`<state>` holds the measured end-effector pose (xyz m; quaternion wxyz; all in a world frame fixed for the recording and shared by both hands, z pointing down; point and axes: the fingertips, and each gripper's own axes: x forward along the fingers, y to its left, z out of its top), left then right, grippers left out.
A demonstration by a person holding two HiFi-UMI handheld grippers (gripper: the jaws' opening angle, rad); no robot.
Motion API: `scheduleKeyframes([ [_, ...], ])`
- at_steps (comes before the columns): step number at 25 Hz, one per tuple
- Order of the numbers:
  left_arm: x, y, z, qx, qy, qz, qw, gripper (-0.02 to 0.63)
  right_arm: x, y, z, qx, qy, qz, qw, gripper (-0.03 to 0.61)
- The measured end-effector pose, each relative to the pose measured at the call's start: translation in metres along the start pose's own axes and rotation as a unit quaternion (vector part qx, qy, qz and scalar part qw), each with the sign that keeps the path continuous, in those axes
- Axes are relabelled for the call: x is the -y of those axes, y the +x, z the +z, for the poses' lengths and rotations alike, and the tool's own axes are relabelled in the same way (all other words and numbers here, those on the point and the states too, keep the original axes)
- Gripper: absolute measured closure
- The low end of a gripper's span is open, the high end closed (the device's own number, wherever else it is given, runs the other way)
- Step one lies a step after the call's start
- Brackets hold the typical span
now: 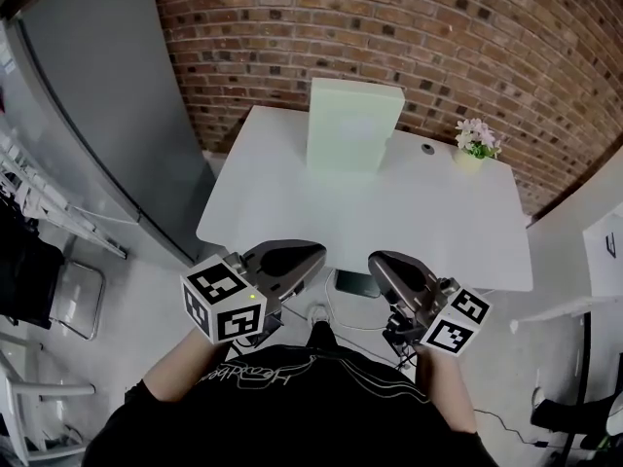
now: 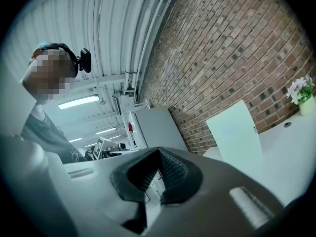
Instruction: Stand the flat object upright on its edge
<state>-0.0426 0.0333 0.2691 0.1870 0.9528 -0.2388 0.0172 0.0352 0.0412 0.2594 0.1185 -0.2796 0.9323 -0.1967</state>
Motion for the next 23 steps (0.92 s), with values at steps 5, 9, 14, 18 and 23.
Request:
scheduleKeyframes([
  [5, 0.0019, -0.0034, -0.0003, 0.005, -0.002, 0.001, 1.0000, 0.611, -0.0050, -0.0016, -0.0027, -0.001, -0.001, -0.002, 1.000, 0.575],
  [9, 0.0006, -0.0071, 0.0009, 0.009, 0.000, 0.002, 1.0000, 0.611, -0.0060, 0.0002, -0.0047, -0.002, 0.000, -0.002, 1.000, 0.575],
  [14, -0.0008, -0.0078, 0.0006, 0.009, -0.003, 0.004, 1.0000, 0.611, -0.0045, 0.0006, -0.0044, -0.002, 0.001, -0.004, 1.000, 0.575],
  [18, 0.0005, -0.0088, 0.0021, 0.009, 0.004, 0.006, 0.9999, 0.611, -0.0070, 0.0003, -0.0029, 0.001, 0.004, -0.002, 1.000, 0.575],
  [23, 0.0015, -0.0106, 0.0009, 0.011, 0.001, 0.005, 0.9999, 0.611, -0.0097, 0.0000, -0.0023, 0.005, 0.006, 0.000, 1.000, 0.575],
])
